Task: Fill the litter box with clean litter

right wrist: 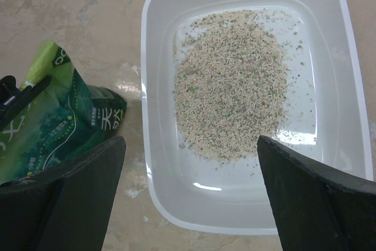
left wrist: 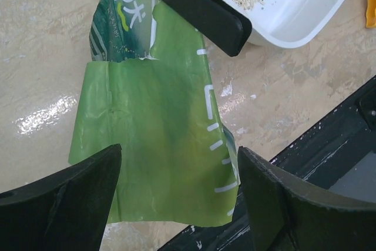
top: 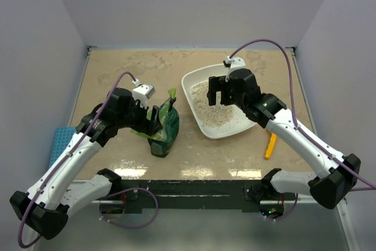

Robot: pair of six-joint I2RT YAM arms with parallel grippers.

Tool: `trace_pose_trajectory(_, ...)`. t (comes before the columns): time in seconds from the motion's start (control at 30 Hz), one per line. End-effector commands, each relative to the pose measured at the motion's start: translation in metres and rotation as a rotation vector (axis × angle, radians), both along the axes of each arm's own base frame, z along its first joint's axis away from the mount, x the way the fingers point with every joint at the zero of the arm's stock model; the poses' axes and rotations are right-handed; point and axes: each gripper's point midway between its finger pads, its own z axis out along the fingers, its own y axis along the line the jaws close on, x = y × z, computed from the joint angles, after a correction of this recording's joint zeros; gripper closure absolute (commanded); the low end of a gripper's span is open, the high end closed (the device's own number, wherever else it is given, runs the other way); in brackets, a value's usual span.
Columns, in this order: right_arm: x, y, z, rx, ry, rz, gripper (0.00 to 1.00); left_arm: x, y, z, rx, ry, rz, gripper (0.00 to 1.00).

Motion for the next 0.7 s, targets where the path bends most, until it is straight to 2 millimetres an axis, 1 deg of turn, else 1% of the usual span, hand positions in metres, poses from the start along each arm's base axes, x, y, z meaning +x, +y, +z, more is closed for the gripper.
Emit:
trace_pose_trajectory(0.0,0.007,0.014,0.019,0.067,-0.034,0.024,0.01,0.006,-0.018,0.014,-0.068,-0.047,-0.022,0.16)
trace_pose_trajectory(0.17,0.01,0.016,0.013,0.062,-0.029,0.028,0.02,0.007,-0.027,0.009,-0.056,-0.038,-0.024,0.18)
trace_pose_trajectory(0.27,0.011,0.016,0.01,0.057,-0.023,0.025,0.01,0.006,-0.034,-0.002,-0.014,-0.029,-0.028,0.19)
trace_pose_trajectory(0.33,0.011,0.017,0.007,0.052,-0.017,0.03,0.02,0.007,-0.034,-0.011,0.043,-0.036,-0.006,0.2)
trace_pose_trajectory(0.4,0.011,0.017,0.007,0.055,-0.019,0.029,0.01,0.011,-0.029,-0.018,0.103,-0.053,0.03,0.23)
trace_pose_trajectory(0.43,0.011,0.017,0.007,0.055,-0.018,0.031,0.02,0.013,-0.027,-0.022,0.123,-0.051,0.041,0.25)
trace_pose_trajectory(0.47,0.01,0.017,0.006,0.056,-0.02,0.033,0.02,0.015,-0.026,-0.023,0.135,-0.059,0.049,0.31)
trace_pose_trajectory(0.53,0.009,0.018,0.007,0.06,-0.02,0.04,0.02,0.019,-0.02,-0.029,0.175,-0.073,0.074,0.38)
trace_pose_trajectory(0.57,0.008,0.017,0.005,0.057,-0.018,0.039,0.02,0.02,-0.017,-0.03,0.19,-0.077,0.086,0.44)
trace_pose_trajectory(0.63,0.006,0.016,0.003,0.05,-0.016,0.043,0.02,0.023,-0.01,-0.035,0.226,-0.089,0.106,0.49)
trace_pose_trajectory(0.67,0.006,0.015,0.002,0.046,-0.015,0.043,0.01,0.025,-0.01,-0.035,0.226,-0.097,0.11,0.6)
